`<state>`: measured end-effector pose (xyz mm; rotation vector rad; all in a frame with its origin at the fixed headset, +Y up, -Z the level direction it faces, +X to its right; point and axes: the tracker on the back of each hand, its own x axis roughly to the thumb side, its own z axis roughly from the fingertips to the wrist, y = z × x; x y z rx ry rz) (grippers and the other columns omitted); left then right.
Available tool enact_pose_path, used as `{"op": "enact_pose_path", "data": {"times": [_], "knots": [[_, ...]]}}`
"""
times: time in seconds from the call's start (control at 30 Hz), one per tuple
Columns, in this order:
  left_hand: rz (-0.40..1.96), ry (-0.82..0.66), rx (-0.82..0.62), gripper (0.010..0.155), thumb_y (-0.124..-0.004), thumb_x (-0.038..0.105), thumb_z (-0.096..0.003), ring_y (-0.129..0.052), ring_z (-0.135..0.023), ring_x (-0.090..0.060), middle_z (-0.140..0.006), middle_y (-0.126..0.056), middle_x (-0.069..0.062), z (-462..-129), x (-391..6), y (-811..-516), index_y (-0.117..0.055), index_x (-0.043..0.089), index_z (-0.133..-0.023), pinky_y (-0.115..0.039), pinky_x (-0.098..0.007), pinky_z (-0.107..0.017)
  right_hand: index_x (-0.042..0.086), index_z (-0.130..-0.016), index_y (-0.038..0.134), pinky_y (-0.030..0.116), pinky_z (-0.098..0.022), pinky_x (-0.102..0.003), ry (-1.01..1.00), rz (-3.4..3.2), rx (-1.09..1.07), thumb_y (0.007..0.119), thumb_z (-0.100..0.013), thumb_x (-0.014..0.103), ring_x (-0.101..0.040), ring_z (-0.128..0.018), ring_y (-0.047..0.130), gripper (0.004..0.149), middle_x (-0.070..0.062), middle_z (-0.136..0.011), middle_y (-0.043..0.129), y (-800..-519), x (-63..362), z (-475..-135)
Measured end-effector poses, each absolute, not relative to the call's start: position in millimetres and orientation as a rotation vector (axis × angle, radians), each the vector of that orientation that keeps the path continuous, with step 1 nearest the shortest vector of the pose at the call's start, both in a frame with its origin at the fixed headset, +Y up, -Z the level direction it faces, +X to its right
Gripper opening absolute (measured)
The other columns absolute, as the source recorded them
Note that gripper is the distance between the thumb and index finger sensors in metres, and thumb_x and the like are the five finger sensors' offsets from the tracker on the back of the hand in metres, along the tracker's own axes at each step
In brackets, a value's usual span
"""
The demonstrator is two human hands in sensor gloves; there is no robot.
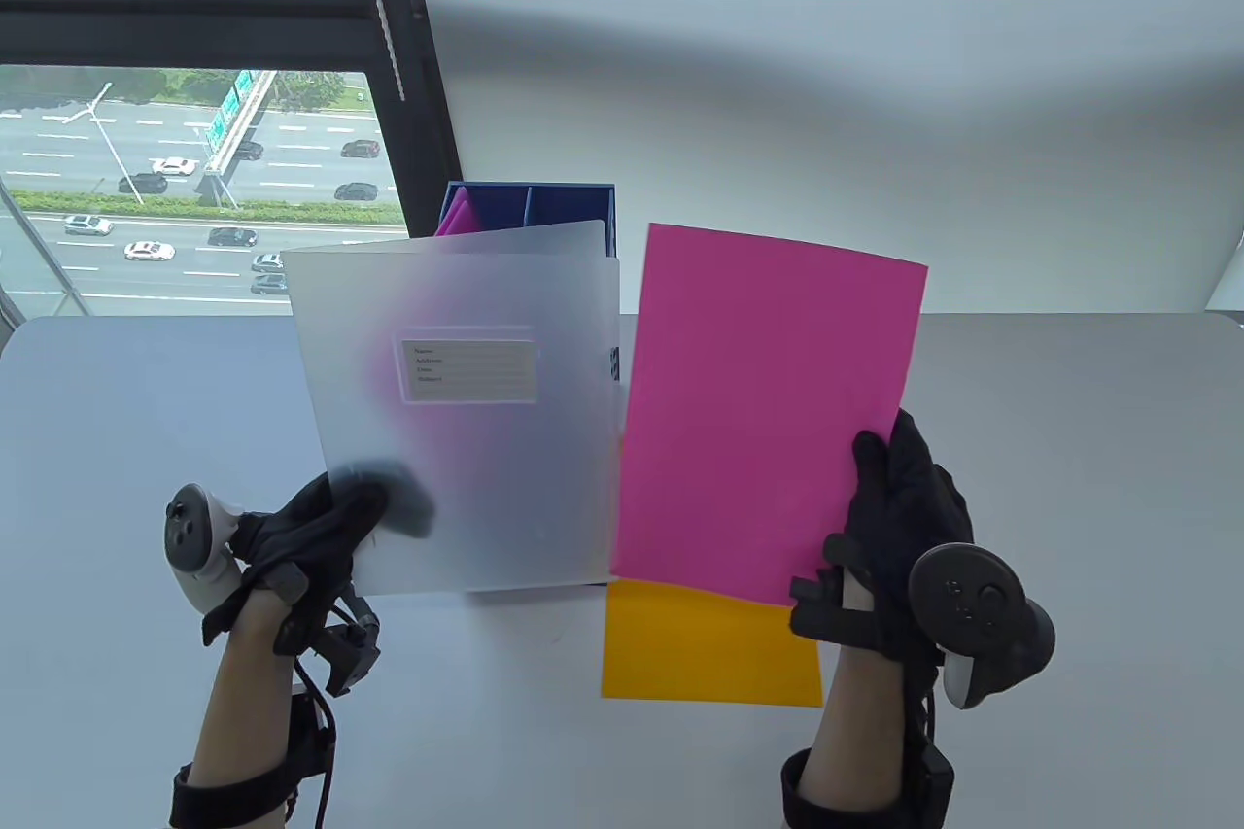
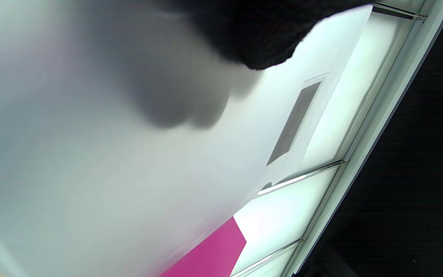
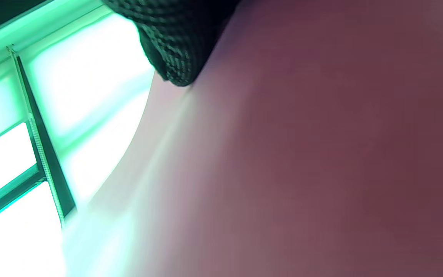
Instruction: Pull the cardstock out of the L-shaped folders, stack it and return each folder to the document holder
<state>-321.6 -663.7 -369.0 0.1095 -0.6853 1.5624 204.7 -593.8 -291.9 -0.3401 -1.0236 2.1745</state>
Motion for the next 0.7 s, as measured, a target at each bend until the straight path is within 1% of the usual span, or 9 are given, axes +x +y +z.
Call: {"op": "enact_pose_path", "data": {"times": [0.07, 0.1, 0.13, 0.2, 0.33, 0.47, 0.7], "knots": [[1.579, -0.688, 0.114, 0.042, -0.075, 0.036, -0.0583, -0.105, -0.065, -0.03, -0.081, -0.096, -0.006, -369, -324, -664, -0.084, 0.018, -0.095, -0.071, -0.057, -0.067, 0.022, -0.094, 0.083, 0.07, -0.066, -0.044, -1.038, 2.223, -0.434, 0.085, -0.057, 0.037, -0.01, -0.033, 0.097, 0.04, -0.001, -0.068, 0.1, -599, 217, -290], [1.585, -0.691, 0.113, 0.042, -0.075, 0.036, -0.0584, -0.104, -0.065, -0.03, -0.082, -0.096, -0.006, -369, -324, -664, -0.083, 0.017, -0.096, -0.071, -0.057, -0.067, 0.022, -0.094, 0.083, 0.071, -0.066, -0.044, -1.014, 2.242, -0.464, 0.085, -0.057, 0.037, -0.008, -0.032, 0.097, 0.04, 0.0, -0.068, 0.1, -603, 224, -291], [1.586, -0.689, 0.114, 0.042, -0.075, 0.036, -0.0584, -0.104, -0.065, -0.03, -0.082, -0.095, -0.006, -369, -324, -664, -0.084, 0.018, -0.096, -0.071, -0.057, -0.067, 0.022, -0.094, 0.083, 0.072, -0.065, -0.044, -0.973, 2.24, -0.473, 0.085, -0.057, 0.037, -0.008, -0.031, 0.097, 0.04, 0.0, -0.067, 0.101, -606, 229, -293], [1.585, -0.689, 0.114, 0.042, -0.075, 0.036, -0.0584, -0.104, -0.065, -0.03, -0.081, -0.096, -0.006, -369, -324, -663, -0.084, 0.018, -0.095, -0.071, -0.056, -0.067, 0.021, -0.094, 0.083, 0.071, -0.065, -0.044, -0.819, 2.208, -0.486, 0.085, -0.057, 0.036, -0.008, -0.031, 0.096, 0.039, -0.001, -0.067, 0.1, -620, 239, -301], [1.585, -0.692, 0.11, 0.042, -0.075, 0.036, -0.0583, -0.104, -0.066, -0.03, -0.081, -0.096, -0.006, -369, -324, -664, -0.084, 0.018, -0.095, -0.071, -0.057, -0.067, 0.021, -0.093, 0.084, 0.072, -0.064, -0.044, -0.663, 2.225, -0.526, 0.085, -0.057, 0.036, -0.008, -0.029, 0.096, 0.039, -0.001, -0.067, 0.101, -647, 248, -317], [1.579, -0.694, 0.108, 0.042, -0.075, 0.036, -0.0583, -0.104, -0.065, -0.03, -0.081, -0.096, -0.006, -370, -324, -665, -0.084, 0.018, -0.095, -0.071, -0.057, -0.067, 0.021, -0.093, 0.084, 0.072, -0.064, -0.044, -0.533, 2.235, -0.533, 0.085, -0.057, 0.036, -0.008, -0.029, 0.096, 0.039, -0.001, -0.066, 0.101, -670, 248, -332], [1.586, -0.693, 0.102, 0.042, -0.075, 0.036, -0.0584, -0.104, -0.066, -0.029, -0.081, -0.096, -0.006, -370, -322, -666, -0.084, 0.018, -0.095, -0.071, -0.056, -0.067, 0.022, -0.093, 0.084, 0.072, -0.065, -0.043, -0.352, 2.264, -0.509, 0.085, -0.057, 0.037, -0.007, -0.029, 0.096, 0.039, 0.0, -0.066, 0.101, -699, 232, -356]]}}
